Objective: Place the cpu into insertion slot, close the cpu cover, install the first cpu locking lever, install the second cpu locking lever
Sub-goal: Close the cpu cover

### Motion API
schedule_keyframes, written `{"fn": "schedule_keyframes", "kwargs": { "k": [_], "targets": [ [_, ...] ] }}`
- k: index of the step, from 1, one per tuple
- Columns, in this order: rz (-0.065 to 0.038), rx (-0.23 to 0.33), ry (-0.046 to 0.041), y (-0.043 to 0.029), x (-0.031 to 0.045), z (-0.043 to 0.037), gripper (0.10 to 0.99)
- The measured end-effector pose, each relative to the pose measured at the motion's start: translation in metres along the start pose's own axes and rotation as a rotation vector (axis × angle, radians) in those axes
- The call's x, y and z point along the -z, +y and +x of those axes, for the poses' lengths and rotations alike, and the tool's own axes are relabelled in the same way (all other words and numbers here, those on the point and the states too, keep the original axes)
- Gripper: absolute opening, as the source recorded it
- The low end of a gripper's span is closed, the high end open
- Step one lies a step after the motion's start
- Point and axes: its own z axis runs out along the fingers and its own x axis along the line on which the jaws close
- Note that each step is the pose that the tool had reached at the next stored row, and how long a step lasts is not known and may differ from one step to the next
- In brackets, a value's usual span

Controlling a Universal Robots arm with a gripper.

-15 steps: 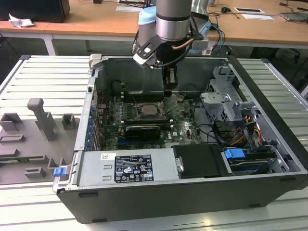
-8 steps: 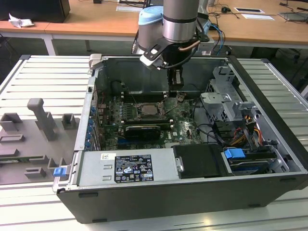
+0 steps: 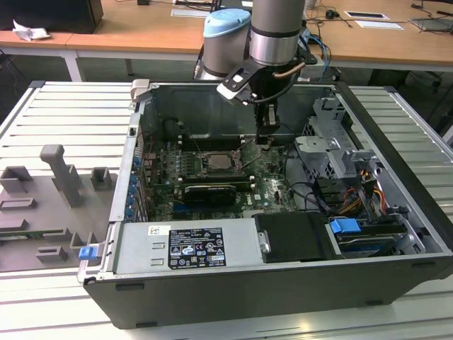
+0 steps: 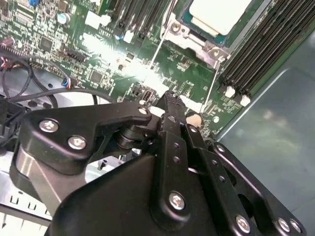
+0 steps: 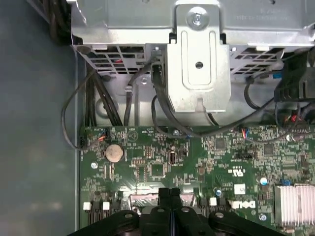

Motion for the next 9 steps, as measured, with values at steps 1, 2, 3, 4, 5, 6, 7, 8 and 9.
{"fn": "schedule_keyframes", "kwargs": {
  "k": [1,2,3,4,5,6,7,8,9],
  "targets": [
    [0.000,0.003,0.0002,0.0021,-0.0006,0.0003,0.106],
    [0.001,0.008,0.0003,0.0037,-0.0010,0.0005,0.106],
    [0.001,0.023,0.0014,0.0071,-0.0021,0.0010,0.106],
    [0.002,0.029,0.0017,0.0082,-0.0030,0.0021,0.106],
    [0.003,0.032,0.0018,0.0092,-0.0039,0.0033,0.106],
    [0.005,0.034,0.0020,0.0104,-0.0047,0.0042,0.106],
    [0.006,0.035,0.0022,0.0117,-0.0052,0.0047,0.106],
    [0.007,0.035,0.0020,0.0127,-0.0056,0.0051,0.106],
    [0.011,0.037,0.0021,0.0152,-0.0076,0.0060,0.106]
  ]
}}
